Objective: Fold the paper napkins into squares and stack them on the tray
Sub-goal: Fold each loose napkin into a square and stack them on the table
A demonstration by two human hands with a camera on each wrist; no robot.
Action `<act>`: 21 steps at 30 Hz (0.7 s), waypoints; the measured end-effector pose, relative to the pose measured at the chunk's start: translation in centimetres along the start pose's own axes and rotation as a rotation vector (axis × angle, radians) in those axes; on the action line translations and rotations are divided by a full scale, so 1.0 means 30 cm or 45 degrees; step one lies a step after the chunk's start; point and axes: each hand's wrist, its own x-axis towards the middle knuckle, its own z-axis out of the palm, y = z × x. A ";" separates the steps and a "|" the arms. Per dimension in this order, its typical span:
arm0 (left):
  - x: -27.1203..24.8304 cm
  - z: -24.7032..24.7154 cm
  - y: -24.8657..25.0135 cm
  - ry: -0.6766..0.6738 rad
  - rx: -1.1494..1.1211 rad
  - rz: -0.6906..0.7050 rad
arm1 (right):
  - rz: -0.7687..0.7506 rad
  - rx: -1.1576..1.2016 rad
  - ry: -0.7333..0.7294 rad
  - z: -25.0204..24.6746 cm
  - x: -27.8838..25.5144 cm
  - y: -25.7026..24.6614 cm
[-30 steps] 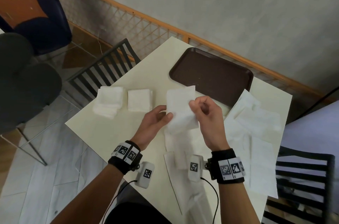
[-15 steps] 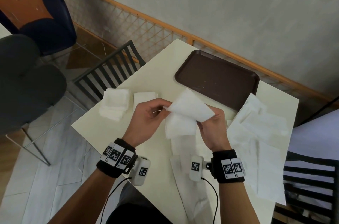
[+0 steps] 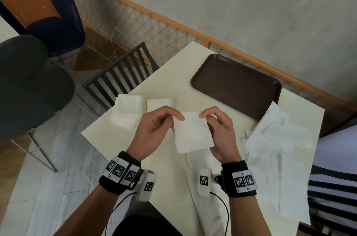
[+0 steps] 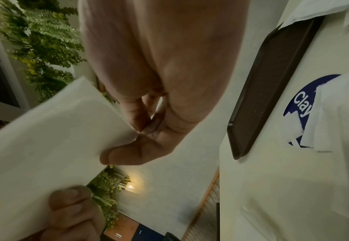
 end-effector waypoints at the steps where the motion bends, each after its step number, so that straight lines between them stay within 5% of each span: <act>1: -0.004 -0.007 -0.003 -0.002 0.025 -0.008 | 0.011 -0.010 -0.005 0.005 -0.001 -0.005; 4: -0.017 -0.028 -0.001 -0.029 0.113 -0.011 | -0.052 -0.173 -0.024 0.022 -0.008 -0.028; 10: -0.025 -0.055 0.016 -0.147 0.236 0.116 | -0.534 -1.133 -0.191 0.181 -0.015 0.024; 13: -0.013 -0.089 0.018 0.001 0.181 0.100 | -0.527 -1.011 -0.082 0.186 0.027 0.048; 18: 0.049 -0.153 -0.023 0.226 0.377 -0.061 | -0.246 -0.442 0.071 0.208 0.077 0.094; 21: 0.134 -0.223 -0.113 0.268 0.547 -0.152 | -0.196 -0.608 0.012 0.239 0.136 0.162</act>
